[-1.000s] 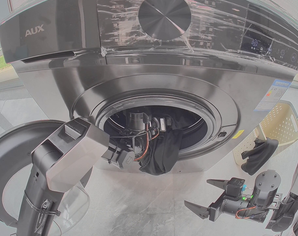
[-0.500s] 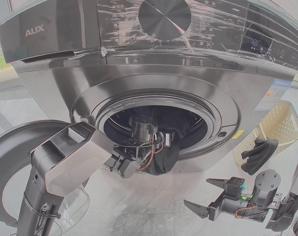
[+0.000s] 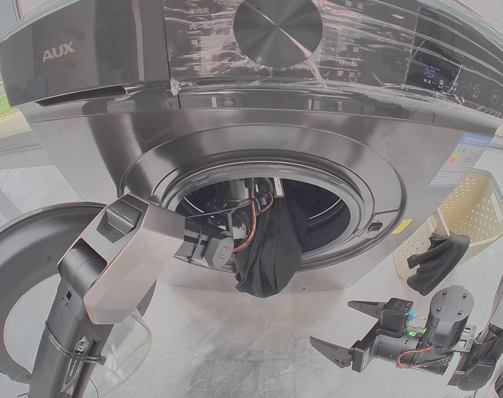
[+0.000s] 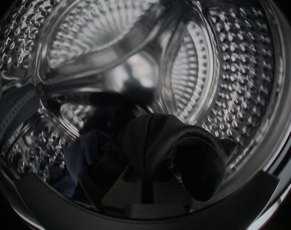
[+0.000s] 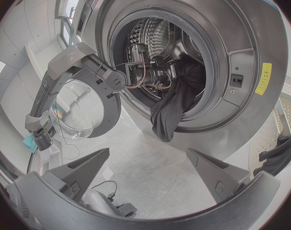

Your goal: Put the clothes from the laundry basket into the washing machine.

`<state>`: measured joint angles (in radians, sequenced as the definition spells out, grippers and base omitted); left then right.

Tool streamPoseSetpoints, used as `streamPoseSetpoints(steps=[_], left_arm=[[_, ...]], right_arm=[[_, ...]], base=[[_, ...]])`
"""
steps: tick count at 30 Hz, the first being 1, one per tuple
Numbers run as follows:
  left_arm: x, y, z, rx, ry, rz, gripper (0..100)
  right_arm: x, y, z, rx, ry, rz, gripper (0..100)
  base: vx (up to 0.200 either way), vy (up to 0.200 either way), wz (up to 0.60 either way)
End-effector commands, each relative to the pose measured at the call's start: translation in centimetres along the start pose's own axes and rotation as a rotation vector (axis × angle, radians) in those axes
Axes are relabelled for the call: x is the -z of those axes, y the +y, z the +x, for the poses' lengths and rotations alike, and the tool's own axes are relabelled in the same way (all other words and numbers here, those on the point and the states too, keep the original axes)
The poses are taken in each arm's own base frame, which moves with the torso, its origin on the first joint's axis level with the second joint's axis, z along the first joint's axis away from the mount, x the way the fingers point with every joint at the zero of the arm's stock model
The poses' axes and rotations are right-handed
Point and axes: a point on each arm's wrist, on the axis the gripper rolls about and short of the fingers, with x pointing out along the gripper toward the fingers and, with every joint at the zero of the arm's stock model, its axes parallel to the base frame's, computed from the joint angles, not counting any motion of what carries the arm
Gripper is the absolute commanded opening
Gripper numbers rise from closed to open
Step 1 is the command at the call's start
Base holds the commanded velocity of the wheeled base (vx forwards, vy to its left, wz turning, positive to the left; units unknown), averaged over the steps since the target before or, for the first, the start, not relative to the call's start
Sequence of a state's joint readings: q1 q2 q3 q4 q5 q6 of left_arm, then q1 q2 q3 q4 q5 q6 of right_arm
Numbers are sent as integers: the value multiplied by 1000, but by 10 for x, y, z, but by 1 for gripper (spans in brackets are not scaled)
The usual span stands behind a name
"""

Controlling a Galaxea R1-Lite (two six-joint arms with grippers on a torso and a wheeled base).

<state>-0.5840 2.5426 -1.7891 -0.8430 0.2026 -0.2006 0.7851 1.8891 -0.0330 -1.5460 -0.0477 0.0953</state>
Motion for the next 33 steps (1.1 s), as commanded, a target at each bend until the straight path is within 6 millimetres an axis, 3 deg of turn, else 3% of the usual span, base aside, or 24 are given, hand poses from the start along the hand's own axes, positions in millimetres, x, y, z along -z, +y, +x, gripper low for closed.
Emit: streamPoseSetpoints(steps=[1,7,8,14,19,21,24,33], left_arm=[[-16,16,12,-40,-82,-19,0],[-26,17,14,-46,-116,-24,0],[-26,17,14,-47,-116,-24,100],[-15,11,3,-46,-38,-43,100],[-2,-3,-24,-21,110,-12,100],[10,-13,-46,22,224,8,100],[25,-18,-59,58,296,35,100],[66,-12,-57,74,342,83,100]], right_arm=[[0,0,0,0,0,0,100],[0,0,0,-1,-2,0,100],[0,0,0,1,-2,2,100],[0,-1,0,2,-2,2,100],[-1,-1,0,2,-4,2,100],[0,-1,0,1,-2,2,100],[-1,-1,0,2,-4,1,100],[-1,-1,0,2,-5,1,100]], base=[[0,0,0],[0,0,0],[0,0,0],[0,0,0],[0,0,0],[0,0,0],[0,0,0],[0,0,0]])
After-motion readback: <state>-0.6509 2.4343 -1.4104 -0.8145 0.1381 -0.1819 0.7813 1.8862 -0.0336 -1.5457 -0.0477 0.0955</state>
